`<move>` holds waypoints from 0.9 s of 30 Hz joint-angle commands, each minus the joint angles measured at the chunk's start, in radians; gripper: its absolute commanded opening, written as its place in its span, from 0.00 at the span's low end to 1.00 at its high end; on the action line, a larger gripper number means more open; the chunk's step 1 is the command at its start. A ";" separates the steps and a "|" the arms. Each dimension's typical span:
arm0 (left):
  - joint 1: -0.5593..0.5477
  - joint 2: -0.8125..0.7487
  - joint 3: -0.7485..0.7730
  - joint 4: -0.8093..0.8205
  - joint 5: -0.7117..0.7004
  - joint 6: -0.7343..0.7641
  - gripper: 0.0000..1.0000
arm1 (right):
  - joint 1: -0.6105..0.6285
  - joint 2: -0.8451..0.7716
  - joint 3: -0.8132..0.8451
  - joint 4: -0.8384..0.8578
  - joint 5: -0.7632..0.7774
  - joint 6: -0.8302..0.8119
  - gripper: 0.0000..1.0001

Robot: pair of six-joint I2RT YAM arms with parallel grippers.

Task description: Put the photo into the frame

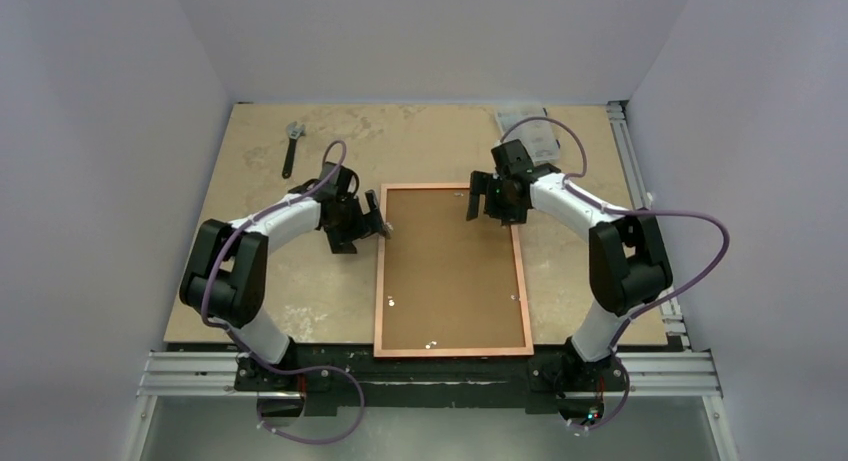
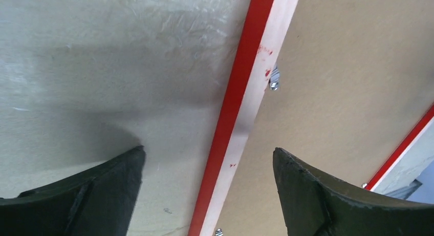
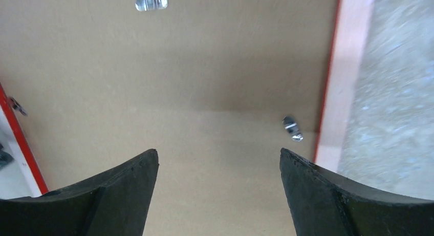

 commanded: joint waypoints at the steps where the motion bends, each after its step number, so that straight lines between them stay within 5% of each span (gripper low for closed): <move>1: -0.006 0.038 -0.018 0.122 0.081 -0.001 0.91 | -0.040 -0.026 0.102 -0.088 0.128 -0.032 0.87; 9: -0.021 0.100 0.043 0.113 0.009 -0.049 0.88 | -0.220 -0.020 0.021 -0.063 0.043 0.013 0.89; 13: -0.059 0.134 0.136 0.022 -0.101 -0.072 0.86 | -0.226 0.016 -0.032 -0.023 -0.046 0.003 0.88; 21: -0.134 0.214 0.256 -0.070 -0.243 -0.125 0.66 | -0.212 0.054 -0.120 0.048 -0.191 0.008 0.83; 27: -0.145 0.251 0.283 -0.092 -0.285 -0.152 0.64 | -0.174 0.026 -0.170 0.061 -0.231 -0.001 0.82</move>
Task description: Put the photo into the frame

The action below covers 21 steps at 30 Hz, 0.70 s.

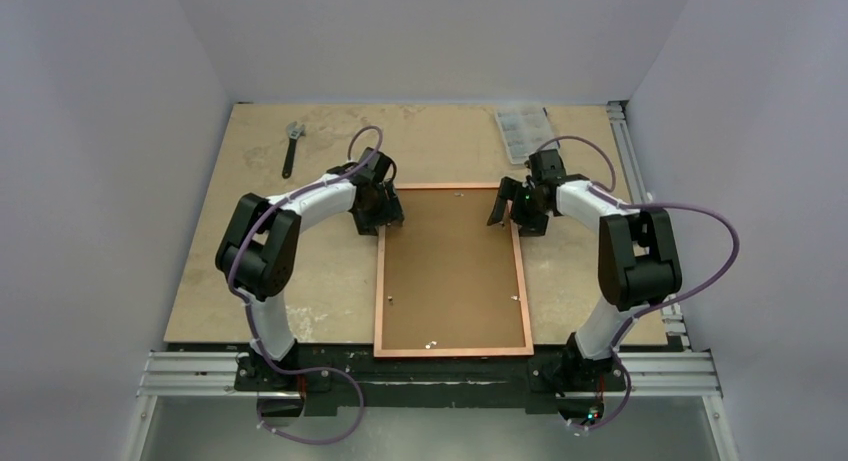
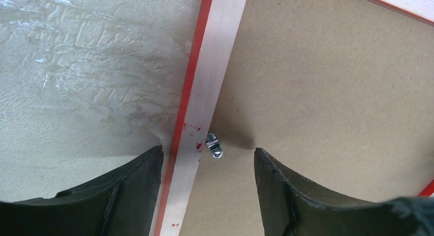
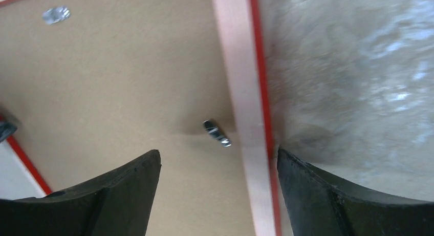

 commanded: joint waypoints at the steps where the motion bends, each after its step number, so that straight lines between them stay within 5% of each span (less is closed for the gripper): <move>1: -0.003 0.022 0.029 -0.036 -0.081 -0.041 0.65 | 0.038 0.000 -0.079 0.006 -0.080 -0.001 0.82; 9: -0.003 -0.024 0.009 -0.022 -0.137 -0.065 0.77 | 0.040 -0.022 -0.118 0.023 -0.106 -0.009 0.81; 15: -0.005 -0.011 0.012 -0.038 -0.166 -0.055 0.64 | 0.040 -0.024 -0.113 0.022 -0.115 -0.012 0.81; 21: -0.006 0.028 0.020 -0.053 -0.138 -0.019 0.39 | 0.041 -0.023 -0.108 0.022 -0.111 -0.011 0.81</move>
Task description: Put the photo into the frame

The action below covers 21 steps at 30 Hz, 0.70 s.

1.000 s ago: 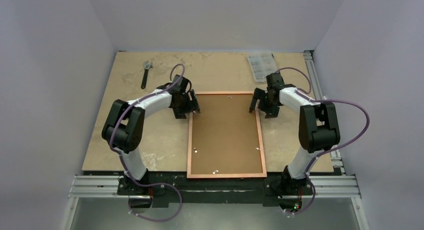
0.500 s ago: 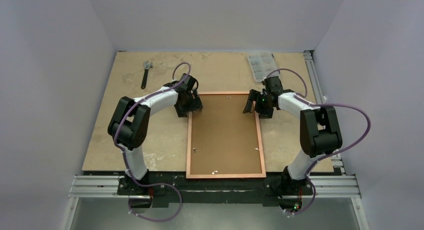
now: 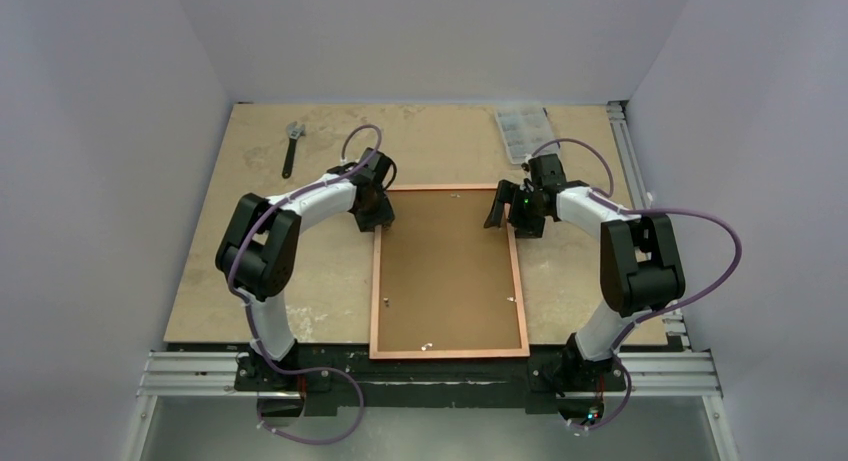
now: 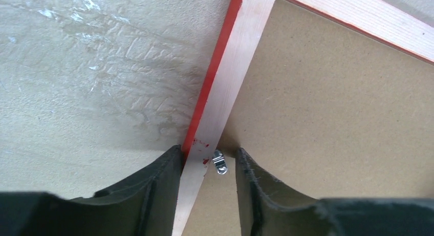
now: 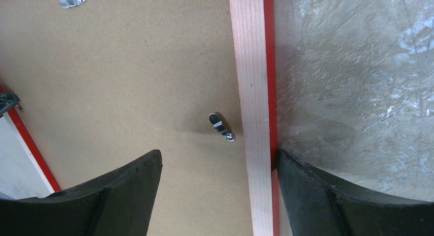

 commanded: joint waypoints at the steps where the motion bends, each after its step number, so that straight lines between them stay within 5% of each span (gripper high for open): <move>1: -0.002 0.023 0.008 -0.025 -0.004 0.038 0.35 | 0.018 0.024 -0.032 -0.063 -0.043 -0.003 0.81; 8: -0.005 -0.009 -0.014 -0.009 0.023 0.064 0.00 | 0.019 0.024 -0.004 -0.079 -0.037 -0.005 0.81; 13: -0.003 -0.026 -0.019 0.012 0.060 0.068 0.00 | 0.021 0.022 -0.010 -0.086 -0.032 -0.012 0.80; 17: 0.011 -0.059 -0.038 0.033 0.101 0.058 0.32 | 0.043 0.018 -0.012 -0.095 -0.016 -0.020 0.80; 21: 0.050 -0.101 -0.088 0.066 0.129 0.047 0.52 | 0.089 0.015 -0.002 -0.100 0.008 -0.014 0.80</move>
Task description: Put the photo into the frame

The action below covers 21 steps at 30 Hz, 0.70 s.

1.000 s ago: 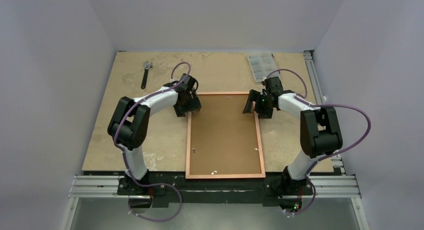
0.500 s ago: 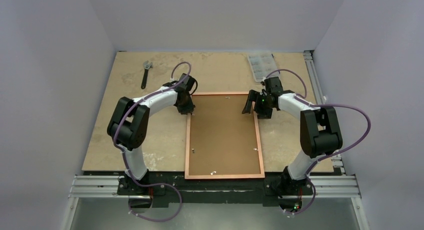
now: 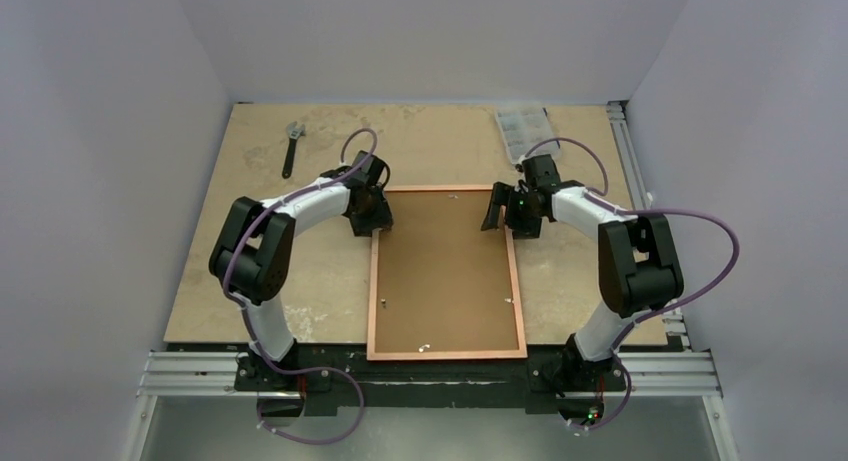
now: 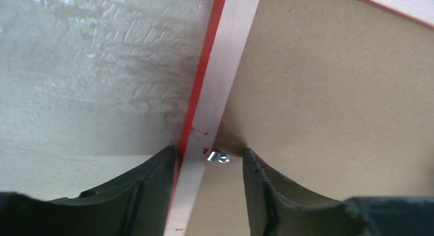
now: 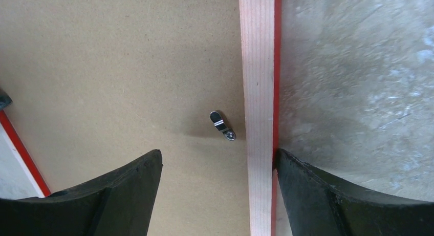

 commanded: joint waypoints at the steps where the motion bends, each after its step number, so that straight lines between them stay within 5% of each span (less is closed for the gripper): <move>1: 0.040 -0.079 -0.058 0.045 0.062 -0.017 0.57 | 0.076 0.015 -0.002 -0.090 -0.010 0.005 0.80; 7: 0.079 -0.149 -0.116 0.046 0.062 -0.005 0.76 | 0.137 -0.001 0.023 -0.079 -0.025 0.030 0.80; 21: 0.093 -0.174 -0.122 0.011 0.052 0.024 0.77 | 0.162 0.045 0.161 -0.183 0.289 -0.051 0.77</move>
